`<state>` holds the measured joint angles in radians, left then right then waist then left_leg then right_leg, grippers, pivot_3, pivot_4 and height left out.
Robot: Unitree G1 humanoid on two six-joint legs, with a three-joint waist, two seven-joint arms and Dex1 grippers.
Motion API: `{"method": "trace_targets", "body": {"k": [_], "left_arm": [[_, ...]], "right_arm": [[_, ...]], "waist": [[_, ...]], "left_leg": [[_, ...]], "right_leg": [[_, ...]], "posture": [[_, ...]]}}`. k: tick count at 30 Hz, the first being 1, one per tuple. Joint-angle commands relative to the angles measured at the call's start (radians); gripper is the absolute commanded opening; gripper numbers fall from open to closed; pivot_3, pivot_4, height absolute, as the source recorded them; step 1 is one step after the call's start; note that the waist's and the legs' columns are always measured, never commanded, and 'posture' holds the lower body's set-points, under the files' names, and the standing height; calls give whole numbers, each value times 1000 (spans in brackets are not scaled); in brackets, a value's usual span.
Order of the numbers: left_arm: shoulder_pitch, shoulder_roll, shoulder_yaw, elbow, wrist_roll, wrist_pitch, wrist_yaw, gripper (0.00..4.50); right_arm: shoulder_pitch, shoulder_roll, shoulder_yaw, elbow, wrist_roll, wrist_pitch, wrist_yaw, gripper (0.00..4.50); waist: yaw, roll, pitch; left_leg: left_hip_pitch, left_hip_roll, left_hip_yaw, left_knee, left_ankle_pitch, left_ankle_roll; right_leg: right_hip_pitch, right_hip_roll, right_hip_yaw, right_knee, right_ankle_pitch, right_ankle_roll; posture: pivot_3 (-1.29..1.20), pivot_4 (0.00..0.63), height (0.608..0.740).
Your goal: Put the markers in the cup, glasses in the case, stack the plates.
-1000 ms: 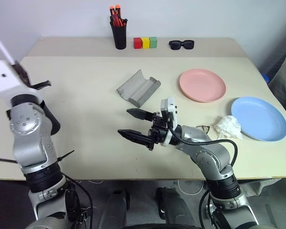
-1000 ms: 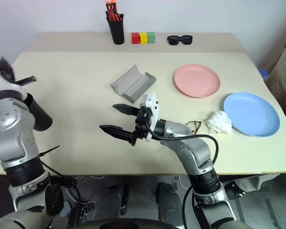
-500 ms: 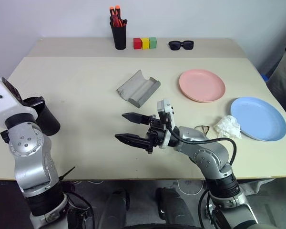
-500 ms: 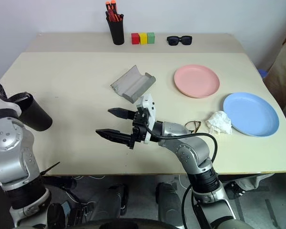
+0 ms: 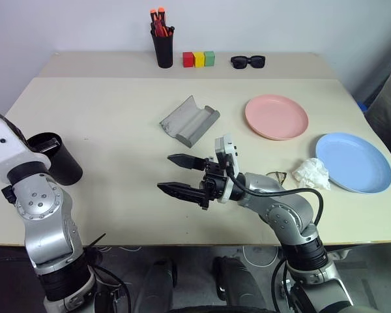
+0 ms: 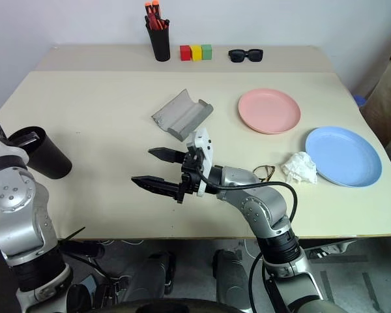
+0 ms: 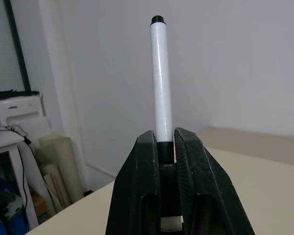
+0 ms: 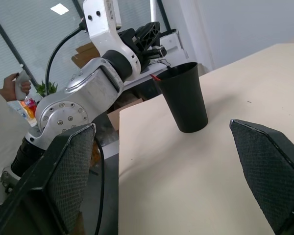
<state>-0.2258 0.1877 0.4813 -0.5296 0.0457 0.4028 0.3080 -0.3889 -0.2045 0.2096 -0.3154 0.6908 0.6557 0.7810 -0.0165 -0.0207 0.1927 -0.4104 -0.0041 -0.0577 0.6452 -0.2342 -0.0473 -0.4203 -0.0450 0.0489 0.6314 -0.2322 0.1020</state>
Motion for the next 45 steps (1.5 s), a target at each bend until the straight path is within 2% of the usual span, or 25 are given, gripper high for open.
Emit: {"method": "trace_targets", "body": {"k": [1, 30, 36, 45], "left_arm": [[15, -8, -13, -38, 16, -27, 0, 47], [85, -66, -45, 87, 19, -132, 2, 47], [88, -61, -44, 92, 32, -137, 14, 2719], [61, -54, -52, 88, 20, -156, 8, 2719]], "right_arm": [[-2, 5, -3, -42, 10, -9, -7, 4500], [5, 2, -4, -52, 15, -10, -24, 4500], [6, 0, -5, -53, 15, -10, -25, 4500], [1, 0, -7, -45, 16, -11, -22, 4500]], "waist": [[0, 0, 0], [1, 0, 0], [1, 0, 0], [2, 0, 0]], "left_leg": [[0, 0, 0, 0, 0, 0], [0, 0, 0, 0, 0, 0], [0, 0, 0, 0, 0, 0], [0, 0, 0, 0, 0, 0]], "right_leg": [[0, 0, 0, 0, 0, 0], [0, 0, 0, 0, 0, 0], [0, 0, 0, 0, 0, 0], [0, 0, 0, 0, 0, 0]], "posture": [[0, 150, 740], [0, 150, 740], [0, 150, 740], [0, 150, 740]]}}
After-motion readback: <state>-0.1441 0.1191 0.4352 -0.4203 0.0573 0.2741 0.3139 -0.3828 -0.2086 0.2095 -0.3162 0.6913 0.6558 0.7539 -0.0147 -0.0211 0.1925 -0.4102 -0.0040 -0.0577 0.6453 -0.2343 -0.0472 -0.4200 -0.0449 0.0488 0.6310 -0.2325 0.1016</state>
